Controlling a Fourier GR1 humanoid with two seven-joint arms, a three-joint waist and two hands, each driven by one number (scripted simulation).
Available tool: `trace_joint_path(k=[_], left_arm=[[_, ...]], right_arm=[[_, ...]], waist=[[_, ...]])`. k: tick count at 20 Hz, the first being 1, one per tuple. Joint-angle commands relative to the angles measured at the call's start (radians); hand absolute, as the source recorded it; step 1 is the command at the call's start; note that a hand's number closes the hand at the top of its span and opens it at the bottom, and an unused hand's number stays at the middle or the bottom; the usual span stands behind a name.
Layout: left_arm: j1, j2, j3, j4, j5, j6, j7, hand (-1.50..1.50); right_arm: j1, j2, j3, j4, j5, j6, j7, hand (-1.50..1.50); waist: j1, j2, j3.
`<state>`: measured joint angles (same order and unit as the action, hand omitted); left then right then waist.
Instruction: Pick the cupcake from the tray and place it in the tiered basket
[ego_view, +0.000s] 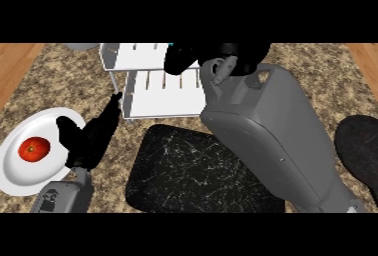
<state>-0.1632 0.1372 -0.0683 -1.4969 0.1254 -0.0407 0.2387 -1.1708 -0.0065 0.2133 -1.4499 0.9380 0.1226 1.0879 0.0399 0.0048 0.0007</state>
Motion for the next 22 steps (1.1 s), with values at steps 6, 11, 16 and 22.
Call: trace_joint_path(k=[6,11,16,22], left_arm=[[0.031,-0.023,-0.027,0.005,-0.004,-0.029,-0.038,0.0],[-0.086,-0.04,-0.016,0.025,-0.006,0.006,0.057,0.0],[-0.053,-0.021,-0.028,0.009,-0.003,-0.044,0.003,0.0],[-0.058,-0.06,-0.078,0.012,-0.037,-0.032,-0.001,0.0]], right_arm=[[-0.182,0.006,-0.072,0.471,-0.078,-0.317,-0.088,1.5],[-0.231,0.006,-0.082,0.674,-0.165,-0.459,-0.182,1.5],[-0.201,0.006,-0.137,0.699,-0.337,-0.669,-0.282,1.5],[-0.22,0.006,-0.095,0.805,-0.518,-0.738,-0.512,-1.5]], waist=[[0.011,0.006,-0.003],[0.016,0.012,-0.002],[0.062,0.026,-0.002],[0.085,0.031,-0.003]])
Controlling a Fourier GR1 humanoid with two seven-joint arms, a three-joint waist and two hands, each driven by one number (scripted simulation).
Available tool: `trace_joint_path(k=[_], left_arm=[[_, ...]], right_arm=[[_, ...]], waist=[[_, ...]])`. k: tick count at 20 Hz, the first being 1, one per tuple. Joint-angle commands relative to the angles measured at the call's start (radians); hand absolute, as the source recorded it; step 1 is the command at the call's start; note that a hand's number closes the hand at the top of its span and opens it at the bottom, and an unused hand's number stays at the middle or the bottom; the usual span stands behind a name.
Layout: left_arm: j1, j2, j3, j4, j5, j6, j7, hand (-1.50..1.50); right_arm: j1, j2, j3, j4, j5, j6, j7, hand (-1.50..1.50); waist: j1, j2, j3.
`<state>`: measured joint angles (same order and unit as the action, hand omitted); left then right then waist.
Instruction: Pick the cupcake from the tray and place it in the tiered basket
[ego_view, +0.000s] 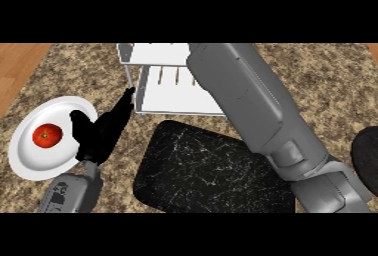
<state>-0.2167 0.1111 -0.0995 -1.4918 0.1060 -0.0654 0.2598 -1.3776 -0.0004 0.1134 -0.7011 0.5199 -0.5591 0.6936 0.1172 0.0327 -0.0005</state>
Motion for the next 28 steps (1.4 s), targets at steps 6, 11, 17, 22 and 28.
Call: trace_joint_path(k=[6,11,17,22,28], left_arm=[[-0.042,-0.039,-0.039,0.017,-0.013,-0.008,-0.006,0.0],[-0.024,-0.027,-0.008,0.031,0.002,-0.012,-0.012,0.0],[0.038,0.002,0.043,0.027,0.007,-0.005,-0.046,0.0],[0.094,0.0,0.044,-0.075,0.027,0.011,0.043,0.0],[0.122,0.033,0.103,-0.059,0.038,0.01,0.005,0.0]], right_arm=[[-0.05,0.0,0.052,0.114,-0.173,-0.203,-0.273,-1.5],[-0.138,0.0,0.046,0.213,-0.159,-0.368,-0.246,-1.5],[-0.083,-0.01,-0.049,0.202,-0.207,-0.439,-0.221,-1.5],[0.066,-0.057,0.011,0.035,-0.179,-0.336,-0.165,-1.5],[0.256,-0.19,0.078,-0.27,-0.234,-0.056,-0.121,-1.5]], waist=[[0.022,0.008,-0.002],[-0.012,-0.004,-0.003],[-0.095,-0.025,0.0],[-0.147,-0.051,0.002],[-0.197,-0.064,0.003]])
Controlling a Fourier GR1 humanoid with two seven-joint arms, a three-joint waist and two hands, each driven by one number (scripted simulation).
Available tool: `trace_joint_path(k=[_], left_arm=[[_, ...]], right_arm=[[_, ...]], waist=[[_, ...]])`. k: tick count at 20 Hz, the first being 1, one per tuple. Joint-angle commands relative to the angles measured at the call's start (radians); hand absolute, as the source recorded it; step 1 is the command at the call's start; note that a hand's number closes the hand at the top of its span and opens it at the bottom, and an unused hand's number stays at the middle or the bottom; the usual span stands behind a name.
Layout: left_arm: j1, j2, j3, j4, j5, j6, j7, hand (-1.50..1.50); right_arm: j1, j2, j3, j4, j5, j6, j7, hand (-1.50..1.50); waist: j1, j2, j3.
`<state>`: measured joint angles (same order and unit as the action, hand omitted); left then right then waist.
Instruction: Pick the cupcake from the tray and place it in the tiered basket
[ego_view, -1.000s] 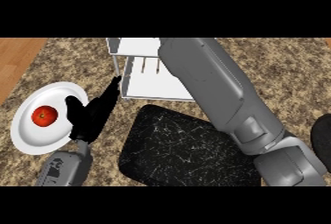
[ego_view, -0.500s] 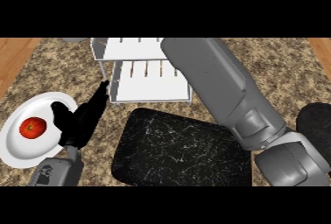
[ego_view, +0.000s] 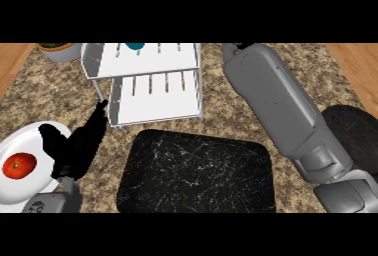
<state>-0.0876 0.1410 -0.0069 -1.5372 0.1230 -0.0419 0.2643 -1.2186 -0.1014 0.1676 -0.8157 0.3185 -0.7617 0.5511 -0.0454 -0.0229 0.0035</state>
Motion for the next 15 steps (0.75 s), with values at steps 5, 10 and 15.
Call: trace_joint_path(k=[5,10,15], left_arm=[[0.03,0.009,0.024,-0.018,0.02,-0.013,-0.016,0.0],[0.026,-0.013,0.017,-0.017,-0.004,0.019,-0.024,0.0],[0.013,0.023,0.044,-0.036,0.041,-0.024,0.018,0.0]], right_arm=[[0.294,-0.177,0.064,-0.431,-0.079,0.262,0.079,-1.5],[0.473,-0.342,0.021,-0.745,-0.154,0.372,0.166,-1.5],[0.667,-0.523,-0.123,-1.048,-0.272,0.464,0.208,-1.5]], waist=[[-0.07,-0.016,-0.002],[-0.068,-0.006,-0.002],[-0.063,-0.001,-0.001]])
